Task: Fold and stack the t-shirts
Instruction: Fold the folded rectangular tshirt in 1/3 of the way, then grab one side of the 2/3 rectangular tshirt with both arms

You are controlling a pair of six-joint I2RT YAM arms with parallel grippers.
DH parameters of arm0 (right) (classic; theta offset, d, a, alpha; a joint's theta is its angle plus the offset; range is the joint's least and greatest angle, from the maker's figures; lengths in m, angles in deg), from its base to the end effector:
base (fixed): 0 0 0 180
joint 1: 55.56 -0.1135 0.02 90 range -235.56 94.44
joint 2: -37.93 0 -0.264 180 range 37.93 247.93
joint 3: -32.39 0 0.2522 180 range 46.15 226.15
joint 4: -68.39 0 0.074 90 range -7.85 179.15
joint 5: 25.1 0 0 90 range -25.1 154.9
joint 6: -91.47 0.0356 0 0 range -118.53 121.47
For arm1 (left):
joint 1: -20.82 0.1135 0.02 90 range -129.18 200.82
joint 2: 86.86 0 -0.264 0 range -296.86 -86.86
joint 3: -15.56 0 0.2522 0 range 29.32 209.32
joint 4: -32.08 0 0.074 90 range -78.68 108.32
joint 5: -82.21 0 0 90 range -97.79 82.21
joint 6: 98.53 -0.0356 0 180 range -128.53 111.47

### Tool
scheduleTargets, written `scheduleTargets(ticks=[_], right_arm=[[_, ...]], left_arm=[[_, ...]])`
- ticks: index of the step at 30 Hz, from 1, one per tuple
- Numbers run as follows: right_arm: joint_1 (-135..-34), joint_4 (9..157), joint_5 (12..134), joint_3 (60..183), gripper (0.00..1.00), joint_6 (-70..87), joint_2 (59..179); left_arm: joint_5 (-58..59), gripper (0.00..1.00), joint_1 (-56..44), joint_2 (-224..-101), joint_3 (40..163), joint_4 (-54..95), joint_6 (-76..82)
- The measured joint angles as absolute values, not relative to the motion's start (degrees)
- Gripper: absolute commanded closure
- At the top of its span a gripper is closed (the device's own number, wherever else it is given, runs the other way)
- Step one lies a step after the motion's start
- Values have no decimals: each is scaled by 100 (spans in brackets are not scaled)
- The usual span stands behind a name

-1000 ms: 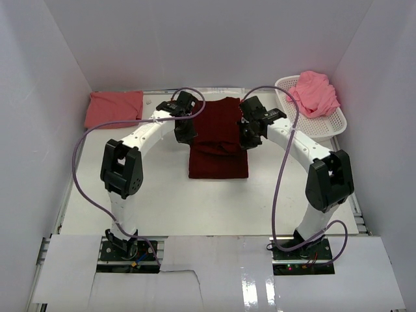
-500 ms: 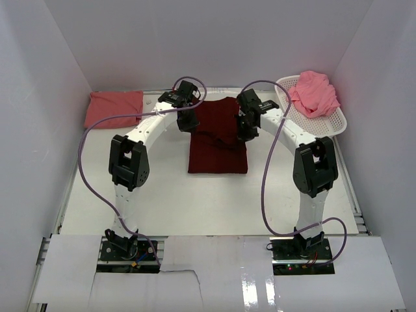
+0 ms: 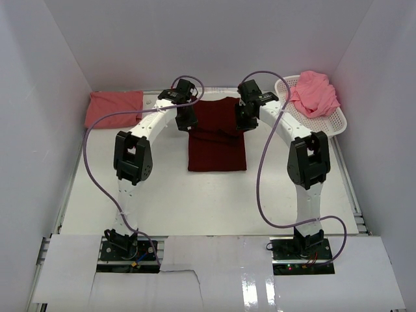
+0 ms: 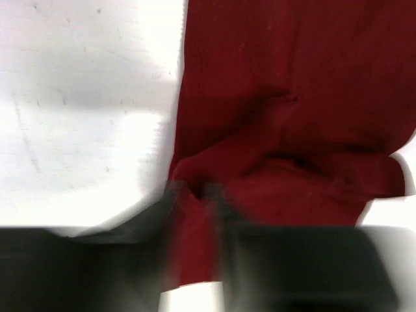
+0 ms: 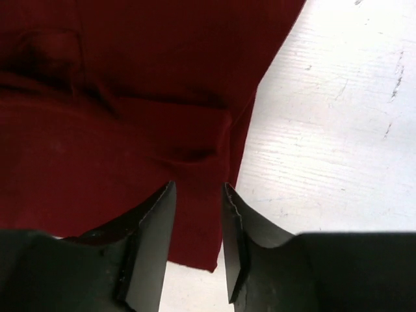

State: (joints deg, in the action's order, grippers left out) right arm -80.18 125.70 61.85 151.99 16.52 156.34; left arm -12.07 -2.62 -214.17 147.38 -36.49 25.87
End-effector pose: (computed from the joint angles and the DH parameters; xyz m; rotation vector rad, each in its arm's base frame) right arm 0.4179 0.1894 0.2600 -0.1929 2.5534 0.2005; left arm 0.4408 -0.1882 0.2448 -0.2812 2.6874 -0.2126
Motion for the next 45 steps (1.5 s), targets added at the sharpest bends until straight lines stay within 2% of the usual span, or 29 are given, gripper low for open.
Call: scheduleTargets(ticks=[2, 7, 10, 14, 16, 19, 23, 29, 36, 45], right_arm=[[-8005, 12559, 6074, 15282, 55, 1638, 15752], [-7998, 12286, 5866, 15145, 55, 1627, 15726], [-7989, 11917, 6201, 14686, 58, 1623, 15466], [-7933, 11493, 7235, 14078, 60, 1719, 15186], [-7924, 11296, 7523, 13912, 57, 1785, 15188], [-7891, 11121, 7753, 13687, 55, 1850, 15223], [-7801, 10902, 7746, 13674, 54, 1861, 15488], [-7725, 10859, 7554, 13868, 54, 1726, 15949], [-7703, 10850, 7363, 14447, 54, 1558, 16080], [-7703, 10916, 7099, 14963, 55, 1317, 16213]], left_arm=[[-1187, 2, -247, -21576, 14830, -3651, 2552], [-1316, 2, -190, -21723, 14981, -3564, 2602], [-1351, 2, -162, -21552, 14900, -3249, 2602], [-1091, 2, -138, -20645, 13706, -2606, 2604], [-966, 2, -147, -20142, 13094, -2418, 2624], [-955, 2, -160, -19640, 12426, -2243, 2667], [-1051, 2, -166, -19637, 12030, -2069, 2713], [-1268, 2, -147, -20210, 12106, -1894, 2805], [-1325, 9, -140, -20743, 12651, -1577, 2923], [-1403, 14, -140, -20899, 12742, -1288, 2943]])
